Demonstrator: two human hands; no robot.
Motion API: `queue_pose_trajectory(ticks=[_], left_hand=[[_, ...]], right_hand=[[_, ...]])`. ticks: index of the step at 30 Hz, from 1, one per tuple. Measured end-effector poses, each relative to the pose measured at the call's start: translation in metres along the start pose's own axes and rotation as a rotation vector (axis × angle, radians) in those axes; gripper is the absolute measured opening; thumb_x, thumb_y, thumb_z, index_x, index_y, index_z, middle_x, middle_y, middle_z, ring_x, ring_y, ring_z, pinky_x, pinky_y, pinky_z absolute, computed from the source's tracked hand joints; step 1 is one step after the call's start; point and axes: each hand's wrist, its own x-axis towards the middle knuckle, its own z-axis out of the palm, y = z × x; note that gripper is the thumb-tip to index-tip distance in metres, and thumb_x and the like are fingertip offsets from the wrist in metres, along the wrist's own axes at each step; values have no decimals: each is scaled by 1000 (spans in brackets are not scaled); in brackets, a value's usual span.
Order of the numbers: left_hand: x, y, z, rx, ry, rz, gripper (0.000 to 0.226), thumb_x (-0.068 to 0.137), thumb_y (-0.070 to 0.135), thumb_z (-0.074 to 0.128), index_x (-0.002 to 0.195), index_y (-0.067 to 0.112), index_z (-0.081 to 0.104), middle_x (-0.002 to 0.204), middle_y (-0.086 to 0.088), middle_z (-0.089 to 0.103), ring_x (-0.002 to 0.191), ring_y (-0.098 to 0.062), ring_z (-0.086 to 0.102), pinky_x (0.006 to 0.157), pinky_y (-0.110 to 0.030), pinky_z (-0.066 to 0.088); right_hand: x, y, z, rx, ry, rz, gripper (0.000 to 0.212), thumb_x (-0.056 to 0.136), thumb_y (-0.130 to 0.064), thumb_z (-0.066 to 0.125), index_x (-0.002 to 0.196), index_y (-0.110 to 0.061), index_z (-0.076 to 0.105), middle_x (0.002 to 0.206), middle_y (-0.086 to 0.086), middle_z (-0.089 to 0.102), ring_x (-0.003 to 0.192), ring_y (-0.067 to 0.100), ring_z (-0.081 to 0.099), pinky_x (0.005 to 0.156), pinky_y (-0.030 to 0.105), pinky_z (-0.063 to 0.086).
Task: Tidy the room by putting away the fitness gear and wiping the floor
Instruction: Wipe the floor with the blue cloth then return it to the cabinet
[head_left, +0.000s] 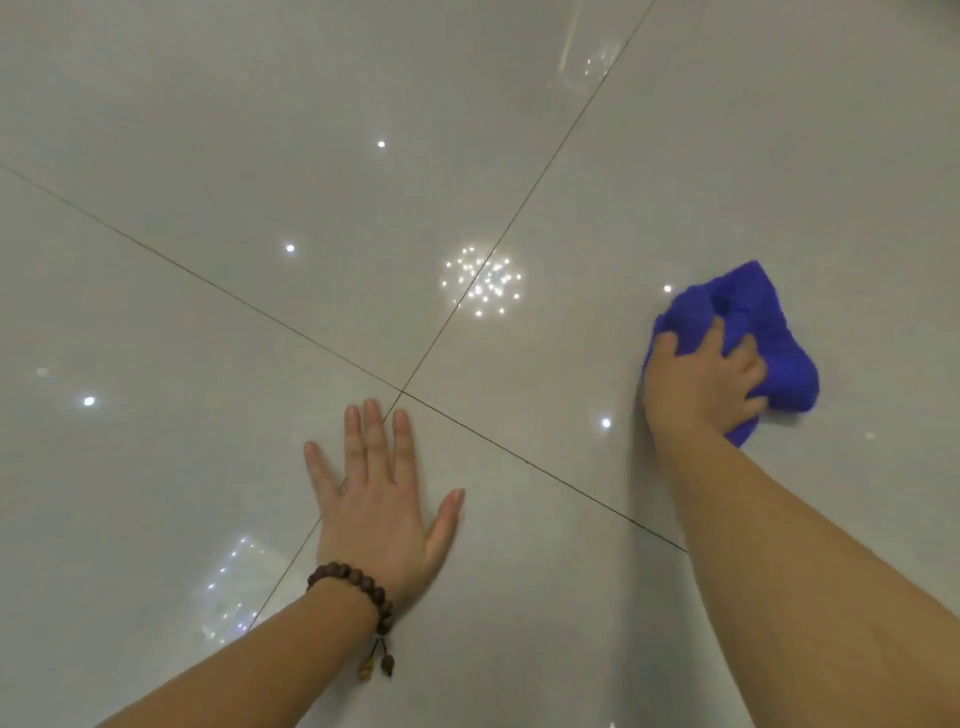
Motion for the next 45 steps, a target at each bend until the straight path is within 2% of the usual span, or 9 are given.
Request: queue_pose_trajectory(ticks=[8,15,23,29,32,36,38,43,45], left_hand=[[4,-1,-4,-37,-33,21,87,89,63,26,148,0,26,155,-24,19,146,-37,9,108,-70,13],[3,-3,-5,-105,-13,31,87,90,65,22,150,3,18,158,-22,9,147,-36,4,109,-69,12],[4,-5,-5,-129,-53,10,87,88,66,29,151,5,19,158,-19,10,147,-34,-1,111,-68,6],[3,-6,-5,-124,-14,20,87,90,66,24,151,4,15,159,-21,5,147,-34,-1,111,-67,9],[3,-6,-7,-96,-41,8,87,90,66,20,151,6,12,159,-20,3,147,-33,-3,111,-67,7],[3,-3,-8,-82,-57,0,87,88,67,20,153,8,13,160,-18,4,148,-31,-4,112,-65,3],[2,-3,-9,-67,-57,-4,88,88,67,14,153,9,4,160,-18,-4,147,-31,-11,112,-64,-1],[1,-3,-8,-20,-51,-13,88,86,70,-4,148,11,-23,154,-16,-28,142,-30,-28,112,-63,-5],[0,-3,-7,-10,-48,-15,88,86,70,-4,148,11,-23,155,-16,-27,143,-30,-27,112,-63,-4]], right_hand=[[-86,-91,29,-67,-323,-1524,63,82,-58,39,140,-35,43,151,0,37,135,23,36,107,48,28],[-10,-155,34,-35,-102,-282,59,91,-51,35,146,-32,30,156,4,21,141,24,17,111,52,17],[-135,-205,52,-87,-414,-1544,63,82,-58,33,140,-35,42,152,0,32,139,23,27,110,46,23],[41,-97,7,-92,-135,-270,63,92,-52,34,149,-28,23,156,8,18,141,31,16,110,52,16],[-32,-71,15,-115,-112,-369,62,90,-51,34,147,-26,30,154,8,24,138,31,22,108,50,22],[-132,-42,20,-135,-221,-1233,62,81,-54,42,139,-34,45,147,3,41,129,26,36,100,46,33],[-102,-17,9,-158,-226,-1356,60,80,-53,45,136,-34,48,146,2,43,127,25,39,98,46,35],[-29,63,-23,-95,-60,-200,64,86,-53,34,146,-29,31,154,7,25,139,30,21,108,49,19],[-67,51,-16,-122,-52,-160,61,90,-50,38,147,-29,31,154,8,24,138,31,22,107,49,21]])
